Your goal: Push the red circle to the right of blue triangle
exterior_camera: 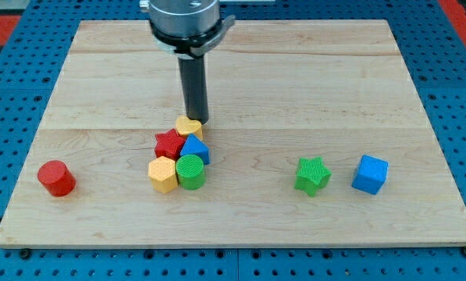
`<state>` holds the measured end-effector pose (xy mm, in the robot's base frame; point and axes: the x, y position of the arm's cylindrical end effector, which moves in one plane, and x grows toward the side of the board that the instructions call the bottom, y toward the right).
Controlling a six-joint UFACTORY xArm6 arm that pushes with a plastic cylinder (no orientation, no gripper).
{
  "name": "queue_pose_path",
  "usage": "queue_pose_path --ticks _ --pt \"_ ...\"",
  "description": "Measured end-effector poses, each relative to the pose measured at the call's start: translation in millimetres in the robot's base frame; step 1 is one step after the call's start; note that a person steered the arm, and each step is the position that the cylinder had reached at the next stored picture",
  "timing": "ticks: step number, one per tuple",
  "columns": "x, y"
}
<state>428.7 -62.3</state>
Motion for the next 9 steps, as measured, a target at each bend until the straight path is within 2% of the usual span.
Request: queue_pose_path --ticks 1,2,3,4,6,7,8,9 --pt "-3.3 -2.2" --pt "-33.3 -78.6" --pt "-2.4 -184.6" --pt "61.4 -203.9" --pt "111.9 -158.6" --pt "115.7 -195.3" --pt "144.8 -207.2" --pt "151.2 -141.4"
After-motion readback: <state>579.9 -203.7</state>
